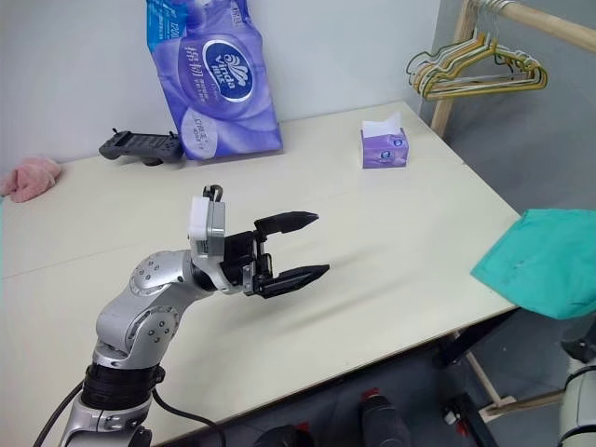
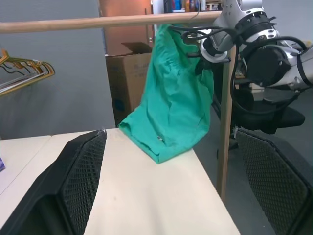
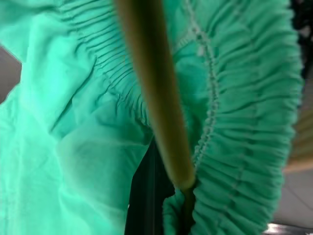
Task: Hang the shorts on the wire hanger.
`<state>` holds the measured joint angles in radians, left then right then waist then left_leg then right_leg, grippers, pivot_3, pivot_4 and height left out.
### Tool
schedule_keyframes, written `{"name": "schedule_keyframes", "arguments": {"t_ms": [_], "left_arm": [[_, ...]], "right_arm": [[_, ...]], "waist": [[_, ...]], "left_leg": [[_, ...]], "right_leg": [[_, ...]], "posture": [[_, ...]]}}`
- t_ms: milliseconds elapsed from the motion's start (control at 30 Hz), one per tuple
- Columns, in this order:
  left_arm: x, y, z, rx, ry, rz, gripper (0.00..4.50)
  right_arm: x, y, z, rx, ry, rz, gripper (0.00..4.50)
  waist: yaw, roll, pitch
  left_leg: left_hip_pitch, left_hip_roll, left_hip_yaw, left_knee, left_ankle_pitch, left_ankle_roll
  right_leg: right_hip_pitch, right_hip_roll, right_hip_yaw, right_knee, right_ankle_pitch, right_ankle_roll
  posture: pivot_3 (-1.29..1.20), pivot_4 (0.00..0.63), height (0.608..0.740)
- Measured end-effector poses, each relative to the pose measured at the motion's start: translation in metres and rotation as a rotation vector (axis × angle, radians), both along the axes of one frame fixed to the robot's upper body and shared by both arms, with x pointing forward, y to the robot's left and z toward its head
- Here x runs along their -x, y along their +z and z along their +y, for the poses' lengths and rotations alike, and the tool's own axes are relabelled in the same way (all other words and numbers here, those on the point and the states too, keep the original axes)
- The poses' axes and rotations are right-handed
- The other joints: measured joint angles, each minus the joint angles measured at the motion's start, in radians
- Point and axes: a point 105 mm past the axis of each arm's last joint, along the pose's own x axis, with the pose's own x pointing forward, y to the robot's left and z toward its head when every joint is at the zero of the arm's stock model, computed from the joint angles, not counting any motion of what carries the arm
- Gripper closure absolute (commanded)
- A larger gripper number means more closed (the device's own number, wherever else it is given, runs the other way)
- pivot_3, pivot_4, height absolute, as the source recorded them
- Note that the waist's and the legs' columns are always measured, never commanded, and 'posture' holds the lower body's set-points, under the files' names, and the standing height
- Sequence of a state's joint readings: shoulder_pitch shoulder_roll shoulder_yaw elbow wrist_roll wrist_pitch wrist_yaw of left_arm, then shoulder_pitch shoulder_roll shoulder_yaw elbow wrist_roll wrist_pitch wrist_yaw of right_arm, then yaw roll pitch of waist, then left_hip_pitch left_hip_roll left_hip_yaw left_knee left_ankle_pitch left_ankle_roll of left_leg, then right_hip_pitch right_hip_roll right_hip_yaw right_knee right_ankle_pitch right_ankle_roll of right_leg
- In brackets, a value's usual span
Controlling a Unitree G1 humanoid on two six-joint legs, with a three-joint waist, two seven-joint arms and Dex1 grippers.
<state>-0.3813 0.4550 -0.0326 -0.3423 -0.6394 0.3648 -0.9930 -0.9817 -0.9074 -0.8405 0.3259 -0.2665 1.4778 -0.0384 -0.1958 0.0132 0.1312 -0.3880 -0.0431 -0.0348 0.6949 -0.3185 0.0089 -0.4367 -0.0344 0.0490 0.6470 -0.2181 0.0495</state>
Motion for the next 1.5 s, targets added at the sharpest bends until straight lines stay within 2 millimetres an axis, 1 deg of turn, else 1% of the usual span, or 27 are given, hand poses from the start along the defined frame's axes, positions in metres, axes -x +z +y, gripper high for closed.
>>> {"name": "schedule_keyframes", "arguments": {"t_ms": [167,200,300,500,600,800,933,1000,1033,1067,1100,1200,1267,1367,1500], "left_arm": [[0.000,-0.001,0.000,-0.001,0.000,0.001,0.03],[-0.001,-0.001,0.000,-0.002,0.001,0.003,0.03],[-0.002,-0.002,0.001,-0.003,0.003,0.007,0.03],[-0.001,-0.003,0.001,-0.007,-0.003,0.009,0.03],[-0.001,-0.003,0.000,-0.009,-0.010,0.009,0.03],[0.000,-0.003,0.000,-0.010,-0.013,0.009,0.03],[0.000,-0.003,0.000,-0.010,-0.013,0.009,0.03],[0.000,-0.004,0.000,-0.010,-0.013,0.009,0.03],[-0.001,-0.004,0.001,-0.011,-0.011,0.010,0.03],[-0.001,-0.004,0.000,-0.012,-0.012,0.010,0.03],[0.000,-0.004,-0.001,-0.012,-0.017,0.010,0.03],[0.000,-0.004,-0.001,-0.014,-0.018,0.009,0.03],[-0.001,-0.004,-0.001,-0.015,-0.017,0.009,0.03],[-0.001,-0.004,-0.001,-0.015,-0.017,0.009,0.03],[-0.001,-0.004,0.000,-0.019,-0.014,0.009,0.03]], "right_arm": [[0.003,0.001,-0.014,0.015,-0.025,0.013,4.50],[0.002,0.002,-0.016,0.025,-0.025,0.016,4.50],[0.004,0.005,-0.024,0.062,-0.028,0.045,4.50],[0.020,0.009,-0.044,0.183,-0.054,0.171,4.50],[0.024,0.012,-0.048,0.205,-0.066,0.182,4.50],[0.031,0.014,-0.054,0.273,-0.091,0.262,4.50],[0.034,0.015,-0.056,0.277,-0.107,0.263,4.50],[0.031,0.013,-0.054,0.238,-0.109,0.206,4.50],[0.024,0.009,-0.050,0.179,-0.108,0.140,4.50],[0.011,0.004,-0.041,0.089,-0.094,0.044,4.50],[0.004,-0.001,-0.036,0.043,-0.083,0.003,4.50],[-0.013,-0.011,-0.022,-0.069,-0.058,-0.060,4.50],[-0.020,-0.010,-0.017,-0.098,-0.043,-0.094,4.50],[-0.022,-0.008,-0.017,-0.100,-0.038,-0.100,4.50],[-0.021,-0.014,-0.020,-0.129,-0.032,-0.083,4.50]], "waist": [[0.000,0.000,0.000],[0.000,0.000,0.000],[-0.001,0.000,0.000],[0.000,0.000,0.000],[0.000,0.001,0.000],[0.001,0.001,0.000],[0.001,0.001,0.000],[0.001,0.001,0.000],[-0.001,0.001,0.000],[-0.002,0.001,0.001],[-0.003,0.001,0.001],[-0.001,0.002,0.001],[0.002,0.002,0.001],[0.002,0.002,0.001],[0.000,0.002,0.001]], "left_leg": [[0.005,0.000,0.005,-0.002,-0.002,0.004],[0.006,0.000,0.008,-0.002,-0.003,0.005],[0.008,0.000,0.013,-0.002,-0.004,0.007],[0.008,-0.001,0.016,-0.002,-0.007,0.011],[0.008,-0.001,0.018,-0.002,-0.007,0.011],[0.008,-0.001,0.018,-0.002,-0.007,0.012],[0.008,-0.001,0.018,-0.001,-0.007,0.012],[0.008,-0.001,0.018,-0.002,-0.007,0.012],[0.009,-0.001,0.019,-0.002,-0.007,0.012],[0.009,-0.001,0.019,-0.002,-0.008,0.012],[0.009,-0.001,0.019,-0.002,-0.008,0.012],[0.008,-0.001,0.018,-0.002,-0.008,0.012],[0.008,-0.001,0.018,-0.002,-0.008,0.012],[0.008,-0.001,0.017,-0.002,-0.008,0.012],[0.008,-0.001,0.019,-0.002,-0.009,0.014]], "right_leg": [[0.002,0.001,0.005,0.000,-0.001,0.001],[0.003,0.002,0.011,0.000,-0.001,0.002],[0.003,0.002,0.018,0.000,-0.002,0.004],[0.003,0.001,0.021,-0.002,-0.004,0.006],[0.003,0.001,0.022,-0.002,-0.004,0.007],[0.003,0.001,0.022,-0.002,-0.004,0.007],[0.003,0.001,0.022,-0.002,-0.004,0.007],[0.003,0.001,0.022,-0.002,-0.004,0.007],[0.003,0.001,0.022,-0.002,-0.004,0.007],[0.003,0.002,0.022,-0.002,-0.004,0.007],[0.003,0.002,0.022,-0.002,-0.004,0.007],[0.003,0.001,0.023,-0.002,-0.004,0.007],[0.002,0.001,0.023,-0.002,-0.004,0.007],[0.003,0.001,0.022,-0.003,-0.004,0.007],[0.003,0.001,0.023,-0.003,-0.004,0.007]], "posture": [[-0.28,0.133,0.740],[-0.28,0.135,0.740],[-0.28,0.138,0.740],[-0.28,0.137,0.740],[-0.28,0.138,0.740],[-0.28,0.136,0.740],[-0.28,0.137,0.740],[-0.28,0.137,0.740],[-0.29,0.136,0.740],[-0.28,0.137,0.740],[-0.28,0.136,0.740],[-0.28,0.137,0.740],[-0.28,0.138,0.740],[-0.27,0.140,0.740],[-0.27,0.144,0.740]]}}
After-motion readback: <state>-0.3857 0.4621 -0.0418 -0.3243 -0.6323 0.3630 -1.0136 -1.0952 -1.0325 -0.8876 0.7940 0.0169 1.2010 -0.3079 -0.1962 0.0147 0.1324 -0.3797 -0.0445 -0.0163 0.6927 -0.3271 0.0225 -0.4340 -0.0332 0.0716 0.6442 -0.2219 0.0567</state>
